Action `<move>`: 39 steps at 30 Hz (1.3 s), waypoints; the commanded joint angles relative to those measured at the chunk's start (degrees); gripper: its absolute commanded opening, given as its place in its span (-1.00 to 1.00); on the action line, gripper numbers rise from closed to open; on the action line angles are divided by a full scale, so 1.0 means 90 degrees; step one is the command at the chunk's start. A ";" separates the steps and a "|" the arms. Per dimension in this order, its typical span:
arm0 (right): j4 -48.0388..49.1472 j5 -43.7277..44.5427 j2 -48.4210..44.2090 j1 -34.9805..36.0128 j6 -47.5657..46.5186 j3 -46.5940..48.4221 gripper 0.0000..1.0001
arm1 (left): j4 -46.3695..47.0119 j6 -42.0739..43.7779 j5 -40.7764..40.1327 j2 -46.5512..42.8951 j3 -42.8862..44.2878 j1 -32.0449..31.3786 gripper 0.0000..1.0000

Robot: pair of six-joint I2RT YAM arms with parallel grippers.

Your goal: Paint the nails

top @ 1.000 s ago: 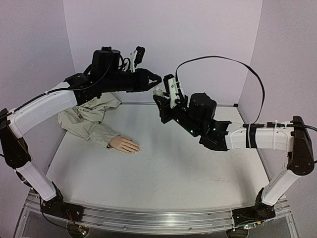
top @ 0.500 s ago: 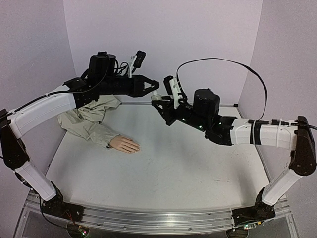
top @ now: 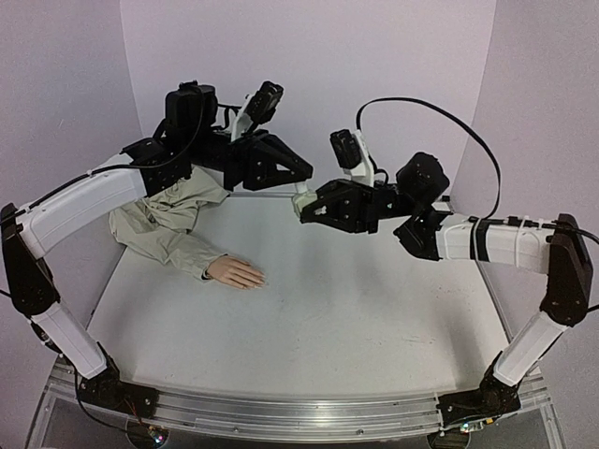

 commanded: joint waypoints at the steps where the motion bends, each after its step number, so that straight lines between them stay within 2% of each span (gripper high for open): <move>1: 0.3034 0.0180 -0.0297 -0.0206 0.0858 0.0166 -1.00 | -0.0916 0.0225 0.0123 0.0232 -0.0062 -0.0057 -0.90; 4: 0.2921 0.0479 -0.0381 -0.0475 0.0634 -0.0153 -1.00 | -0.0917 -0.0030 -0.0702 0.0011 -0.0190 0.0132 -0.32; 7: 0.2452 0.0753 -0.0474 -0.0780 0.0155 -0.0468 -1.00 | -0.0924 -0.0245 -0.0986 -0.0297 -0.0437 0.0412 0.11; 9: 0.1183 0.1084 -0.0624 -0.0867 -0.0816 -0.0535 -1.00 | -0.0926 -0.0372 -0.1224 -0.0538 -0.0660 0.0558 0.38; 11: -0.0730 0.1831 -0.0862 -0.0862 -0.2247 -0.0440 -1.00 | -0.0937 -0.0460 -0.1417 -0.0776 -0.0899 0.0638 0.77; 12: -0.1290 0.2261 -0.0936 -0.0865 -0.2701 -0.0413 -1.00 | -0.0957 -0.0523 -0.1557 -0.0886 -0.0995 0.0659 0.93; 13: -0.1666 0.2802 -0.1000 -0.0868 -0.2965 -0.0399 -1.00 | -0.0978 -0.0599 -0.1713 -0.0965 -0.1103 0.0673 0.98; 15: -0.2518 0.3918 -0.1098 -0.0863 -0.3557 -0.0309 -1.00 | -0.1003 -0.0812 -0.2101 -0.1068 -0.1261 0.0685 0.99; 17: -0.2986 0.5114 -0.1109 -0.0857 -0.3709 -0.0273 -1.00 | -0.1054 -0.1213 -0.2665 -0.1027 -0.1260 0.0685 0.99; 19: -0.3136 0.6113 -0.1114 -0.0780 -0.3794 -0.0320 -1.00 | -0.1126 -0.1643 -0.3108 -0.0907 -0.1109 0.0685 0.99; 20: -0.3209 0.6855 -0.1107 -0.0704 -0.3833 -0.0348 -1.00 | -0.1171 -0.1894 -0.3578 -0.0862 -0.1040 0.0685 0.99; 23: -0.3301 0.8271 -0.1050 -0.0299 -0.3972 -0.0366 -1.00 | -0.1176 -0.2821 -0.4655 -0.0740 -0.0921 0.0693 0.98; 26: -0.3358 0.9342 -0.0882 0.0164 -0.4170 -0.0286 -1.00 | -0.0958 -0.3287 -0.4709 -0.0379 -0.0661 0.0687 0.82; 32: -0.3408 1.0151 -0.0344 0.0952 -0.4585 0.0085 -1.00 | -0.0656 -0.3485 -0.4721 0.0025 -0.0337 0.0625 0.69; 39: -0.3443 1.0127 0.0143 0.1349 -0.4890 0.0530 -1.00 | -0.0541 -0.3231 -0.5202 0.0006 -0.0341 0.0295 0.65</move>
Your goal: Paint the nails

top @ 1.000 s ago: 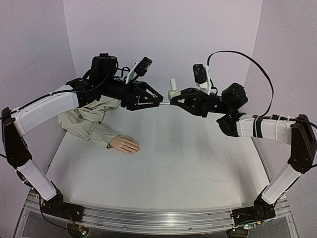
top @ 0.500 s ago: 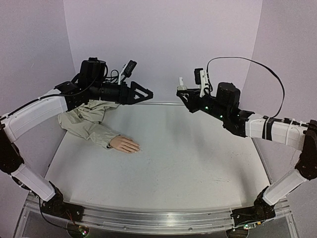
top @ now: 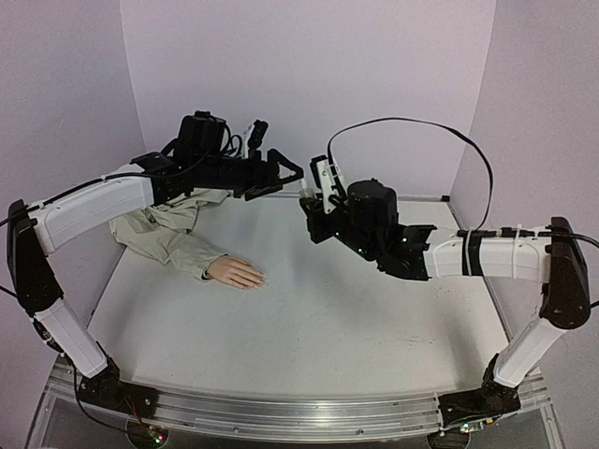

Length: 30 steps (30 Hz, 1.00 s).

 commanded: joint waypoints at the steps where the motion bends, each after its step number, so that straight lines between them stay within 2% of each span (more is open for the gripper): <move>1: 0.0345 0.0323 0.0114 0.0151 -0.0354 0.0547 -1.00 | 0.0491 0.0107 -0.0457 -0.0140 0.0366 -0.0196 0.57; 6: 0.0352 0.0241 0.0183 0.0267 -0.0385 0.0625 -1.00 | 0.0482 0.0149 -0.0651 -0.0111 0.0374 -0.0218 0.24; 18: 0.0355 0.0269 0.0274 0.0358 -0.0483 0.0706 -1.00 | 0.0481 0.0178 -0.0554 0.0011 0.0474 -0.0242 -0.26; 23: 0.0363 0.0237 0.0319 0.0363 -0.0468 0.0765 -1.00 | 0.0486 0.0222 -0.0464 0.0042 0.0446 -0.0271 -0.57; 26: 0.0386 0.0130 0.0279 0.0367 -0.0393 0.0794 -1.00 | 0.0481 0.0340 -0.0180 0.0087 0.0389 -0.0312 -0.64; 30: 0.0467 -0.0270 0.0152 0.0343 -0.0375 0.0788 -1.00 | 0.0500 0.0768 0.0642 0.0183 0.0209 -0.0326 -0.73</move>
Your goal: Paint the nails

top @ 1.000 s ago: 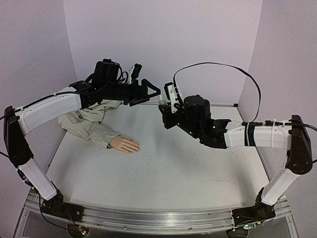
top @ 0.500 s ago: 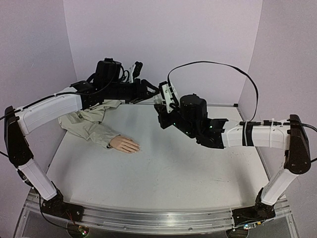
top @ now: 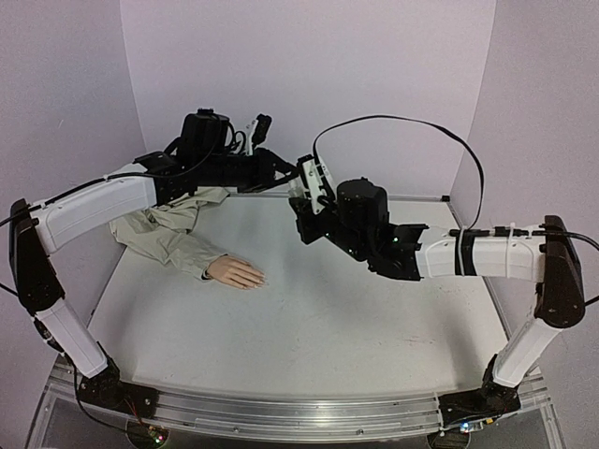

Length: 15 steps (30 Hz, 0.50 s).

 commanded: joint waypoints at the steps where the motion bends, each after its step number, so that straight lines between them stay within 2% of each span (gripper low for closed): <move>1: 0.0535 -0.0537 -0.0233 -0.0005 0.0035 0.0359 -1.00 | 0.0297 0.0515 0.1231 0.0108 0.0021 -0.0112 -0.76; 5: 0.0818 -0.1922 -0.0729 -0.0323 0.0453 0.0102 -1.00 | 0.0474 0.0878 0.1824 -0.0027 -0.0317 -0.0108 -0.81; 6: 0.0932 -0.2588 -0.0866 -0.0482 0.0614 0.0027 -1.00 | 0.0569 0.1000 0.2028 -0.0067 -0.0387 -0.0111 -0.81; 8: 0.1064 -0.4575 -0.1024 -0.0933 0.1069 0.0036 -1.00 | 0.0785 0.1286 0.2752 -0.0143 -0.0514 -0.0111 -0.82; 9: 0.1875 -0.7005 -0.1113 -0.1441 0.1977 -0.0051 -1.00 | 0.1109 0.1607 0.3622 -0.0189 -0.0605 -0.0112 -0.84; 10: 0.2638 -0.7949 -0.1129 -0.1574 0.2577 -0.0146 -1.00 | 0.1211 0.1691 0.4041 -0.0183 -0.0596 -0.0112 -0.84; 12: 0.4308 -0.9133 -0.1084 -0.1662 0.3878 -0.0307 -1.00 | 0.1293 0.1746 0.4676 -0.0154 -0.0496 -0.0112 -0.85; 15: 0.6362 -0.9766 -0.0903 -0.1663 0.5654 -0.0320 -1.00 | 0.1598 0.1761 0.5333 -0.0149 -0.0302 -0.0153 -0.86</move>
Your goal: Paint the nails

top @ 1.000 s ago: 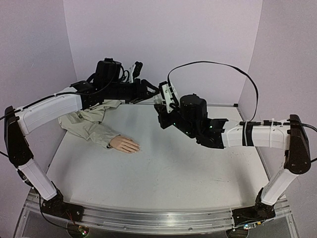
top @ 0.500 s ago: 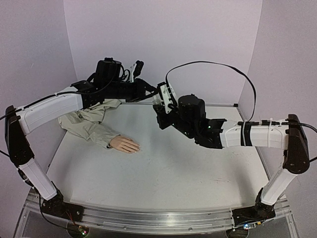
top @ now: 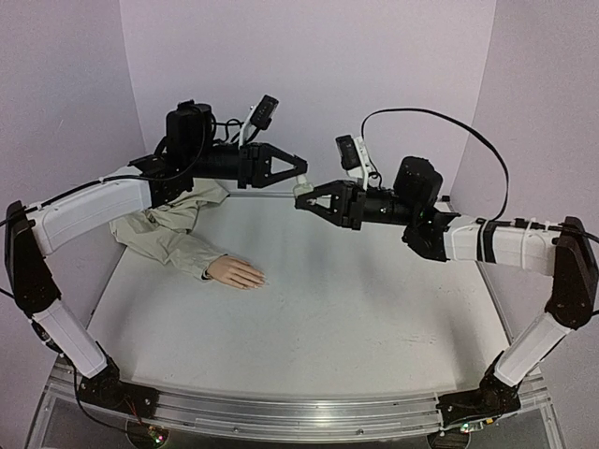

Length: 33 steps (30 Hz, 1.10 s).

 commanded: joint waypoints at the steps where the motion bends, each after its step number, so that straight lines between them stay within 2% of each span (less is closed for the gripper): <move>1: 0.5088 -0.2683 -0.0270 0.0051 0.3014 0.0344 -1.00 | -0.0071 0.0354 0.2315 -0.0024 0.0154 -0.0398 -0.86; 6: 0.5161 -0.2520 -0.0332 0.0005 0.3020 0.0091 -1.00 | -0.0011 0.0417 0.2453 -0.0070 0.0331 -0.0394 -0.85; 9: 0.5142 -0.2469 -0.0378 -0.0054 0.2932 -0.0046 -1.00 | -0.0010 0.0368 0.2212 -0.0195 0.0251 -0.0318 -0.73; 12: 0.4833 -0.2338 -0.0508 -0.0186 0.2551 -0.0273 -1.00 | -0.0011 0.0106 0.1607 -0.0444 -0.0055 -0.0094 -0.26; 13: 0.4535 -0.2239 -0.0564 -0.0242 0.2341 -0.0335 -1.00 | -0.0011 0.0007 0.1228 -0.0560 -0.0191 0.0006 -0.01; 15: 0.3477 -0.1900 -0.0717 -0.0325 0.1478 -0.0389 -1.00 | -0.0008 -0.0153 0.0793 -0.0790 -0.0475 0.0206 0.26; 17: 0.1412 -0.1053 -0.0918 -0.0327 0.0029 -0.0186 -1.00 | -0.0037 -0.0325 0.0315 -0.1000 -0.0764 0.0380 0.47; 18: 0.0501 -0.0196 -0.0978 -0.0316 -0.0495 -0.0060 -1.00 | -0.0060 -0.0382 0.0108 -0.1106 -0.0889 0.0424 0.62; 21: -0.0875 0.1639 -0.1003 -0.0315 -0.1292 0.0153 -1.00 | -0.0206 -0.0523 -0.0396 -0.1293 -0.1117 0.0458 0.94; 27: -0.1524 0.4302 -0.0772 -0.0062 -0.1655 0.0185 -1.00 | -0.0331 -0.1259 -0.1485 -0.1343 -0.1127 0.0458 0.98; 31: -0.1554 0.5436 -0.0536 0.0316 -0.1696 0.0234 -1.00 | -0.0334 -0.1877 -0.2522 -0.1191 -0.0965 0.0460 0.93; 33: -0.1571 0.5723 -0.0404 0.0499 -0.1762 0.0329 -1.00 | -0.0334 -0.2066 -0.2558 -0.0938 -0.0787 0.0458 0.88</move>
